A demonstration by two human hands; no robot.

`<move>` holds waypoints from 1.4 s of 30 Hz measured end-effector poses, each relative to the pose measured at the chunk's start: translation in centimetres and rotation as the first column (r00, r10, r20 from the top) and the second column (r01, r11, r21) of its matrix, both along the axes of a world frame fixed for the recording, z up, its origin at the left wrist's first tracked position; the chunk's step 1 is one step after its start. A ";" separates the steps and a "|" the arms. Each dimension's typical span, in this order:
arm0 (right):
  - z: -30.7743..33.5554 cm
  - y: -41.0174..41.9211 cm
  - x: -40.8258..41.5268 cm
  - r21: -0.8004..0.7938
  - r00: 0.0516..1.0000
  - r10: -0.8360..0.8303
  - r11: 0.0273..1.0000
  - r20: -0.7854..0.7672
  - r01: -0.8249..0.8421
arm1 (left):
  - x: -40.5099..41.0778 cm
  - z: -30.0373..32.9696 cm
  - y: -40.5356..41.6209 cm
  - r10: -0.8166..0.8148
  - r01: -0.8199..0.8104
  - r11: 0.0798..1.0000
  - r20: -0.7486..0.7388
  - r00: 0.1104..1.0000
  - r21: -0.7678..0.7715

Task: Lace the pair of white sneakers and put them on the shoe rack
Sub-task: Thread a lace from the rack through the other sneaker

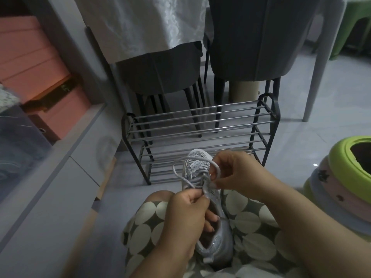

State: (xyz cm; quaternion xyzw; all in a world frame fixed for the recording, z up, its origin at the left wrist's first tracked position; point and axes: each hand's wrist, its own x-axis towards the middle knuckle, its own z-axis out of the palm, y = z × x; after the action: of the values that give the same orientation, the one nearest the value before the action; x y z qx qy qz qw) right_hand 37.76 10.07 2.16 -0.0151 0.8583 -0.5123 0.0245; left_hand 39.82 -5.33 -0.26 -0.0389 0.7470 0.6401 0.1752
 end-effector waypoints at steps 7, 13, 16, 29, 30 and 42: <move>0.1 -0.8 0.4 0.092 0.987 -0.039 0.994 -0.155 0.054 | -0.2 -0.5 -0.1 -0.010 0.009 1.000 -0.028 1.000 -0.023; -0.1 -0.7 0.4 0.167 0.987 -0.010 0.985 -0.162 0.037 | -0.3 -0.5 -0.2 -0.009 0.009 1.000 -0.023 1.000 -0.011; -0.1 -0.6 0.3 0.189 0.989 0.013 0.982 -0.146 0.015 | -0.4 -0.6 -0.1 -0.013 0.013 1.000 -0.017 1.000 -0.002; -1.1 0.1 -0.3 -0.171 0.996 0.074 0.983 0.044 -0.066 | -0.5 -0.6 0.6 -0.048 0.049 0.997 0.022 0.999 -0.061; -1.2 0.2 -0.4 -0.168 0.995 0.086 0.983 0.045 -0.077 | -0.5 -0.6 0.6 -0.059 0.060 0.996 0.025 0.998 -0.060; -1.5 0.5 -0.6 -0.008 0.977 0.207 0.978 0.043 -0.207 | -0.5 -0.2 0.8 -0.061 0.052 0.995 0.103 0.993 0.086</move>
State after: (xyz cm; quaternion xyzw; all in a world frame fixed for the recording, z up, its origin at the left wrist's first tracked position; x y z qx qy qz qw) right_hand 37.14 10.59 0.69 -0.0933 0.8503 -0.5088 0.0965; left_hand 39.36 -4.58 -0.43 -0.0441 0.7103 0.6625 0.2339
